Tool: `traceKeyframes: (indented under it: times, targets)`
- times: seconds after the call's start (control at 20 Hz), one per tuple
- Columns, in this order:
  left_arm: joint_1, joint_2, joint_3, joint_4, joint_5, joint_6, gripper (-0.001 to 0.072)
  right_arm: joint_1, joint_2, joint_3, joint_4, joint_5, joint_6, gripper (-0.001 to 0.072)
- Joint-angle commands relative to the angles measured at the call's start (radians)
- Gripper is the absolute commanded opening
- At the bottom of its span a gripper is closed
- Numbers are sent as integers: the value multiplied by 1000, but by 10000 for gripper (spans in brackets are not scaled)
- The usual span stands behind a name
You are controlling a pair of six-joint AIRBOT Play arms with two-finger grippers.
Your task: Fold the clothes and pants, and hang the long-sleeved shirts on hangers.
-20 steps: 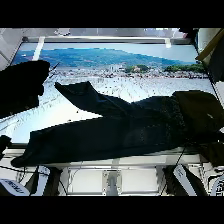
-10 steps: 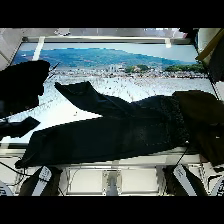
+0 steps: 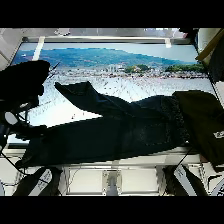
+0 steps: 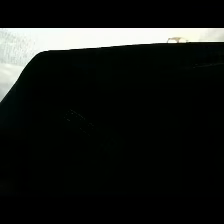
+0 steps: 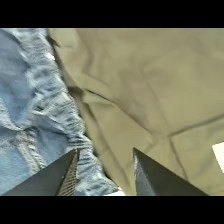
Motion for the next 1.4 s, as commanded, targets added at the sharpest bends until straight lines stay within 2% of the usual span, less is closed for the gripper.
traceKeyframes:
  times: [0.0, 0.1, 0.15, 0.2, 0.25, 0.3, 0.35, 0.5, 0.75, 1.15, 1.2, 1.25, 1.3, 1.35]
  targets:
    - [-33, -48, 0, 50, 46, -80, 583, 1, 0, 13, 106, 8, 14, 395]
    - [-34, -114, 0, 69, -16, -80, 579, 1, 0, 13, 124, 26, 14, 394]
    - [-34, -144, 0, 69, -28, -80, 508, 1, 0, 13, 124, 35, 14, 394]
    - [-34, -172, 0, 68, -24, -80, 402, 1, 0, 13, 124, 44, 16, 394]
    - [-34, -199, 0, 66, -18, -80, 264, 1, 0, 13, 124, 50, 27, 394]
    - [-35, -216, 0, 68, -11, -80, 64, 1, 0, 13, 126, 55, 47, 394]
    - [-35, -221, 0, 68, 6, -76, 14, 1, 0, 13, 127, 67, 48, 394]
    - [-35, -185, 49, 124, 31, -77, 13, 1, 0, 13, 127, 98, 48, 393]
    - [0, -140, 258, 314, 35, -106, 14, 1, 0, 13, 127, 101, 55, 393]
    - [222, -141, 285, 388, 40, -87, 14, 1, 0, 13, 127, 101, 55, 393]
    - [250, -141, 285, 387, 55, -87, 19, 1, 0, 13, 127, 99, 55, 393]
    - [267, -141, 285, 385, 76, -87, 194, 1, 0, 13, 127, 96, 55, 393]
    - [276, -141, 285, 384, 98, -87, 661, 1, 0, 13, 128, 95, 55, 393]
    - [276, -141, 286, 384, 110, -91, 712, 1, 0, 13, 129, 95, 55, 393]
